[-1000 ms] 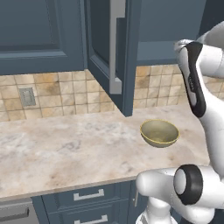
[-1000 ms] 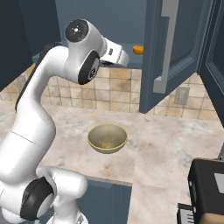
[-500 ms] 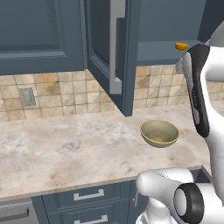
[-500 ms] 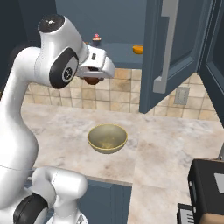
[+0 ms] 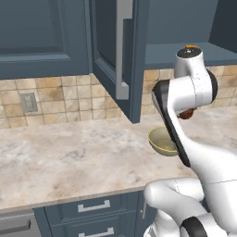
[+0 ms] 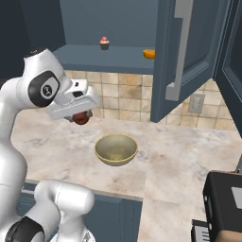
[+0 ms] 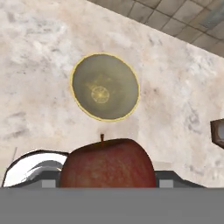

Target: Open the cabinet. Pick the orange and apple from the cabinet and place them into the bowl. Then close the cabinet.

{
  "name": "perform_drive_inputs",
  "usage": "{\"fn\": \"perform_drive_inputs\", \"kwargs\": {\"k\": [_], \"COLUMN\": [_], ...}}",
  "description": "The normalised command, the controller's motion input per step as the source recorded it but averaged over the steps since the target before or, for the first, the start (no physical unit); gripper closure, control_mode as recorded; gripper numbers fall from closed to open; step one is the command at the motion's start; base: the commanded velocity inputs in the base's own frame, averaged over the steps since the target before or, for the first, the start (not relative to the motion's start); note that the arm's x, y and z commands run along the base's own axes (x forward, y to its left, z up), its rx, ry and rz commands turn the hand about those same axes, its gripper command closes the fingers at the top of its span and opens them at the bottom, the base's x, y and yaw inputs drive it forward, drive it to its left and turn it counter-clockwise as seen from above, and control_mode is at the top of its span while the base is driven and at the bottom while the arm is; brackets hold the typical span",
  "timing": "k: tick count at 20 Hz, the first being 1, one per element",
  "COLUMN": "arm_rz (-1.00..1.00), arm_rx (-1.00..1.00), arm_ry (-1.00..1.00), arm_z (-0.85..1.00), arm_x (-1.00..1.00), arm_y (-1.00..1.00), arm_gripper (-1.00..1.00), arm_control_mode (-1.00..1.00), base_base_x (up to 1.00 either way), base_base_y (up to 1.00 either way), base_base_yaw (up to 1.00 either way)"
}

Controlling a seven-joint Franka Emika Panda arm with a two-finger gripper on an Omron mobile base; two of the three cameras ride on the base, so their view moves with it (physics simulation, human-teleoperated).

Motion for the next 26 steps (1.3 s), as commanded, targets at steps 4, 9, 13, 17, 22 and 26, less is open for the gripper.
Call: {"fn": "perform_drive_inputs", "kwargs": {"k": [4, 9, 13, 17, 22, 26], "arm_rz": [0.06, 0.06, 0.03, 0.0, 0.02, 0.03], "arm_rx": [-0.01, 0.18, 0.29, 0.1, 0.0, 0.01], "arm_ry": [0.03, 0.0, 0.0, -0.02, -0.01, 0.0], "arm_z": [-0.27, -0.73, -0.82, -0.63, -0.31, -0.29], "arm_x": [0.27, 0.13, 0.19, 0.32, 0.82, 1.0], "arm_y": [-0.02, -0.22, -0.45, -0.4, -0.11, -0.11], "arm_gripper": [1.0, 1.0, 1.0, 1.0, 1.0, 1.0], "arm_control_mode": [-1.0, -1.0, -1.0, -1.0, -1.0, -1.0], "base_base_x": [0.0, 0.0, 0.0, 0.0, 0.0, 0.0], "base_base_y": [0.0, 0.0, 0.0, 0.0, 0.0, 0.0], "base_base_yaw": [0.0, 0.0, 0.0, 0.0, 0.0, 0.0]}}
